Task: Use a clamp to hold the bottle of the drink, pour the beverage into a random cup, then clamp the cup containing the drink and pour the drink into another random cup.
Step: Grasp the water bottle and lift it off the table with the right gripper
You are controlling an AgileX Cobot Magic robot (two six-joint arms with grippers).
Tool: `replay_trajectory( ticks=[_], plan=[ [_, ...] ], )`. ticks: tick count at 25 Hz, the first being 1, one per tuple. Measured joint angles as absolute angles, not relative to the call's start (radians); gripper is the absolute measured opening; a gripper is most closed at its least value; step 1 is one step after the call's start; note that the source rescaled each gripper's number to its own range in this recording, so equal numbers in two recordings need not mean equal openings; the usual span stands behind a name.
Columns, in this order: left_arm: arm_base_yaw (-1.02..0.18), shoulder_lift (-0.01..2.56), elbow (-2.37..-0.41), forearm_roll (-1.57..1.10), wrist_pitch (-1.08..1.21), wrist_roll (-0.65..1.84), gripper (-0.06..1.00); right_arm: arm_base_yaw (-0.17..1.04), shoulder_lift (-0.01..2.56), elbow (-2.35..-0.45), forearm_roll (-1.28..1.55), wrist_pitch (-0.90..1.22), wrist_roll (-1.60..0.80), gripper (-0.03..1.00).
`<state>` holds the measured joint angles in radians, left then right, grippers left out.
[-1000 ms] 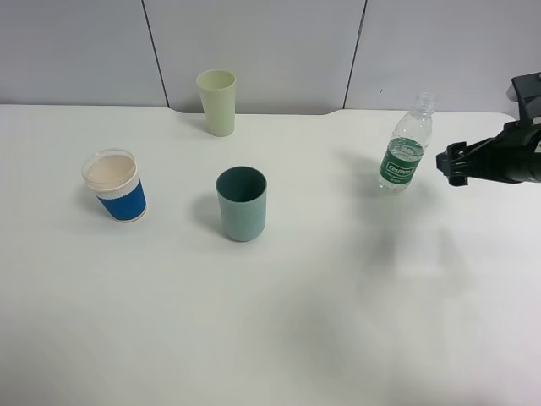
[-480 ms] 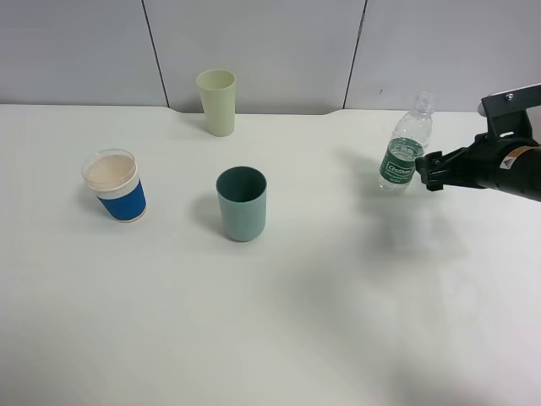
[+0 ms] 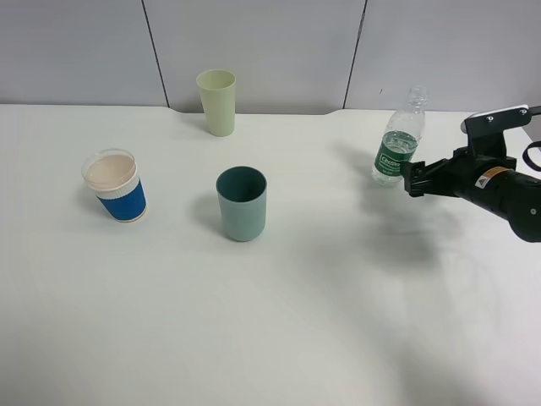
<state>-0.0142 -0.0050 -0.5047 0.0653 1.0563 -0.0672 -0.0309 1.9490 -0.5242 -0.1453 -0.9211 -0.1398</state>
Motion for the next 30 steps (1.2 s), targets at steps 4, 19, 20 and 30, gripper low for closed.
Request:
replay_trajectory(
  ticks=[4,19,20,30],
  plan=[
    [-0.014,-0.005,-0.505,0.065,1.056,-0.067,1.0,-0.031,1.987,-0.525,-0.224,-0.988,-0.139,0.76],
    [-0.014,-0.005,-0.505,0.065,1.056,-0.067,1.0,-0.031,2.071,-0.595,-0.315,-1.123,-0.129,0.76],
    [-0.014,-0.005,-0.505,0.065,1.056,-0.067,1.0,-0.031,2.081,-0.603,-0.326,-1.121,-0.12,0.76],
    [-0.014,-0.005,-0.505,0.065,1.056,-0.067,1.0,-0.031,2.119,-0.647,-0.393,-1.144,-0.061,0.74]
  ],
)
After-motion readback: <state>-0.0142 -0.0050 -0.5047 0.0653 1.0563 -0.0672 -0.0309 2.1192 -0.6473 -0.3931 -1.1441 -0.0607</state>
